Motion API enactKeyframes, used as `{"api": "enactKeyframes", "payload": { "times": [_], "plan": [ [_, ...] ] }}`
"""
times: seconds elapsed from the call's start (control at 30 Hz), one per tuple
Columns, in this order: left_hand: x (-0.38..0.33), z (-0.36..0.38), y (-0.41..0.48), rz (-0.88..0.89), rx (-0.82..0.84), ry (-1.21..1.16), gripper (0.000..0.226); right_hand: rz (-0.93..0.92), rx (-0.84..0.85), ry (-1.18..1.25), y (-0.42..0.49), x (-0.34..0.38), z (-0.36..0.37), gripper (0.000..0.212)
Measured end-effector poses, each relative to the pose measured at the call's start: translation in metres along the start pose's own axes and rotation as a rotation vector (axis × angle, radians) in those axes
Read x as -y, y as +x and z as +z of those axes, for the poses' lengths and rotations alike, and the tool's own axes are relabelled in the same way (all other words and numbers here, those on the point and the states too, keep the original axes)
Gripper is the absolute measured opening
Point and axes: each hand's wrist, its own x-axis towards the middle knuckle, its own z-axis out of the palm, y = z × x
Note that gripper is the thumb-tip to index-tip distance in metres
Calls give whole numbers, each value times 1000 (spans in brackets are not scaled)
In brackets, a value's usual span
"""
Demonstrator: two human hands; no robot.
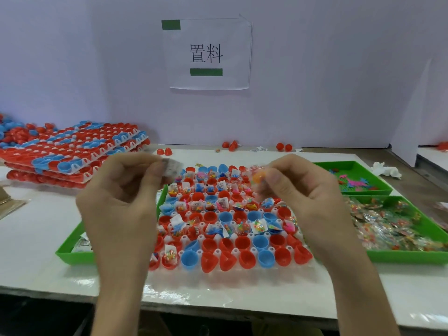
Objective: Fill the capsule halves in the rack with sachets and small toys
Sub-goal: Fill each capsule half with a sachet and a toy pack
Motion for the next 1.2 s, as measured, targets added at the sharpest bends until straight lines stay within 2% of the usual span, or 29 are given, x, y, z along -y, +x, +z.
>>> {"api": "enactKeyframes", "payload": {
  "times": [0.07,0.1,0.17,0.3,0.5,0.73,0.8,0.93,1.0,1.1,1.2],
  "plan": [
    [-20,13,-3,-175,80,-84,16,-54,59,34,-4,10,11,14],
    [-30,17,-13,-130,96,-127,14,-73,74,58,-5,13,15,13],
    [-52,19,-42,-17,30,-204,13,-103,88,73,-8,17,22,11],
    [-60,22,-69,-95,-54,-389,12,-90,66,61,-9,20,23,12],
    [-52,22,-66,-213,14,-416,7,-95,14,111,-8,19,24,15],
    [-49,16,-64,-247,155,-406,26,-118,2,-10,-7,13,23,19],
    [-48,16,-64,-244,159,-418,25,-122,35,-54,-7,11,22,18],
    [-45,14,-64,-236,159,-445,21,24,225,-127,-4,1,2,16],
    [-44,13,-64,-238,182,-456,23,130,284,-303,-1,-14,-14,21],
    [-42,14,-65,-228,211,-446,23,241,191,-584,4,-45,-39,9],
    [-40,15,-68,-231,229,-430,24,365,-27,-623,9,-76,-63,16]
  ]
}}
